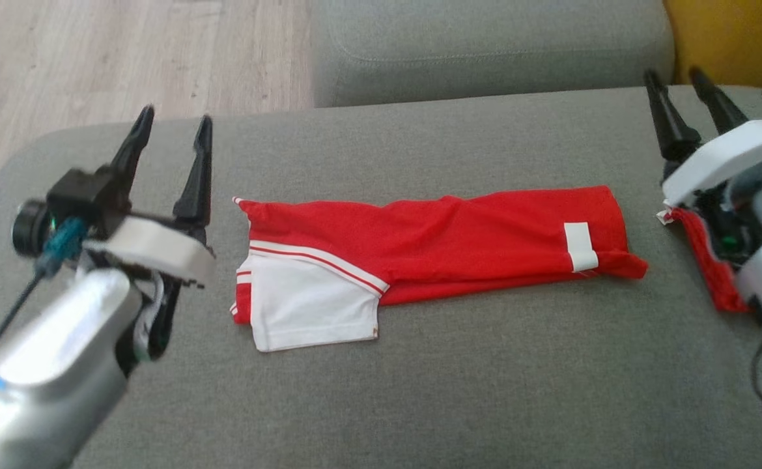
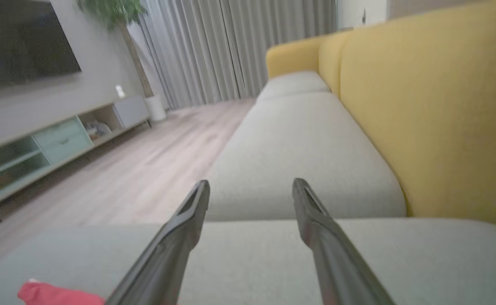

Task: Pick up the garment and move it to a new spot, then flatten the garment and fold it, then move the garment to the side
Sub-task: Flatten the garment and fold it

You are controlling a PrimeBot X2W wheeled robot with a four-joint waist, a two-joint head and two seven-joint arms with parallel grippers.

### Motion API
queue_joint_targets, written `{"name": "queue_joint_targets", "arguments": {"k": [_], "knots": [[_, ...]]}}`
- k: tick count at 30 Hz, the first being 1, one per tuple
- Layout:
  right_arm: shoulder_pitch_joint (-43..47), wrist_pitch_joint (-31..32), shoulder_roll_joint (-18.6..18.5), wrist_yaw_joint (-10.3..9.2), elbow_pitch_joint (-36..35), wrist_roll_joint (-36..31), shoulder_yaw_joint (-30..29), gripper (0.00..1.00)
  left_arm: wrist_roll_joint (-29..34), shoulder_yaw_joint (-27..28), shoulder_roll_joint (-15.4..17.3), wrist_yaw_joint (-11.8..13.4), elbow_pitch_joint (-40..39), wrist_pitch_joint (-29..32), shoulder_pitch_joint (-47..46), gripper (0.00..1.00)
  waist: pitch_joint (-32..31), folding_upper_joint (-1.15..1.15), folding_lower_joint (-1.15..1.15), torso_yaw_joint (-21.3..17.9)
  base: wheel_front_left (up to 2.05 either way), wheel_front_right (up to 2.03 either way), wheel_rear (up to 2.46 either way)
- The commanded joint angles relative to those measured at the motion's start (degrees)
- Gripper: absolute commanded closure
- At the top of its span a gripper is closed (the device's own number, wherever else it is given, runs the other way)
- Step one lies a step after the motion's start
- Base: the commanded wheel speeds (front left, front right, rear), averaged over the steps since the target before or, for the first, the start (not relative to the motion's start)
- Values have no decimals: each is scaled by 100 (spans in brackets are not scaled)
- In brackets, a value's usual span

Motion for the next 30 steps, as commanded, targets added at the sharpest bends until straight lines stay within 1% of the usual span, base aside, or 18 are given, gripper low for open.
{"name": "queue_joint_targets", "arguments": {"k": [1,4,6,8,9,12,14,15,16,17,18,19,22,26,27,30], "knots": [[53,-348,123,-4,-48,-125,-165,0,-40,478,129,132,-225,-81,-9,0,-36,0,1,12,0,0,0],[266,-627,455,-4,-44,-538,-493,0,41,973,-27,300,-554,-106,427,0,-48,0,1,28,0,0,0],[484,-665,696,-4,-157,-817,-916,0,274,1381,-175,367,-780,-108,789,0,-43,0,1,43,0,0,0],[816,-670,945,-4,-506,-1280,-1559,0,776,1740,-282,521,-955,-109,1162,0,-36,0,1,31,0,0,0],[1051,-671,1099,-4,-720,-1564,-1855,0,936,1921,-399,560,-1045,-110,1396,0,-32,0,1,18,0,0,0],[1873,-672,1639,-4,-1455,-2448,-2751,0,1294,2471,-795,493,-1263,-110,2112,0,-13,0,1,-27,0,0,0],[2447,-673,2051,-4,-1899,-2868,-3339,0,1531,2791,-1066,376,-1308,-110,2541,0,-16,0,1,-34,0,0,0],[2706,-673,2185,-4,-2116,-3083,-3535,0,1685,2916,-1176,312,-1292,-111,2733,0,-15,0,1,-34,0,0,0],[2944,-673,2285,-4,-2308,-3276,-3692,0,1802,3056,-1309,248,-1267,-111,2912,0,-11,0,1,-36,0,0,0],[2944,-673,2285,-4,-2308,-3276,-3692,0,1802,3056,-1309,248,-1267,-111,2912,0,-11,0,1,-36,0,0,0],[3343,-673,2405,-4,-2545,-3502,-3848,0,1994,3340,-1579,70,-1231,-111,3223,0,4,0,1,-46,0,0,0],[3343,-673,2405,-4,-2545,-3502,-3848,0,1994,3340,-1579,70,-1231,-111,3223,0,4,0,1,-46,0,0,0],[3685,-673,2448,-4,-2755,-3778,-3779,0,2290,3673,-1917,-232,-1126,-111,3544,0,44,0,1,-50,0,0,0],[3831,-674,2453,-4,-2882,-3651,-3680,0,2607,3997,-2246,-640,-913,-111,3716,0,73,0,1,-55,0,0,0],[3843,-674,2454,-4,-2893,-3641,-3683,0,2746,4133,-2376,-801,-824,-111,3728,0,77,0,1,-48,0,0,0],[3842,-674,2455,-4,-2876,-3659,-3692,0,2930,4292,-2554,-1010,-703,-111,3695,0,78,0,1,-18,0,0,0]]}}
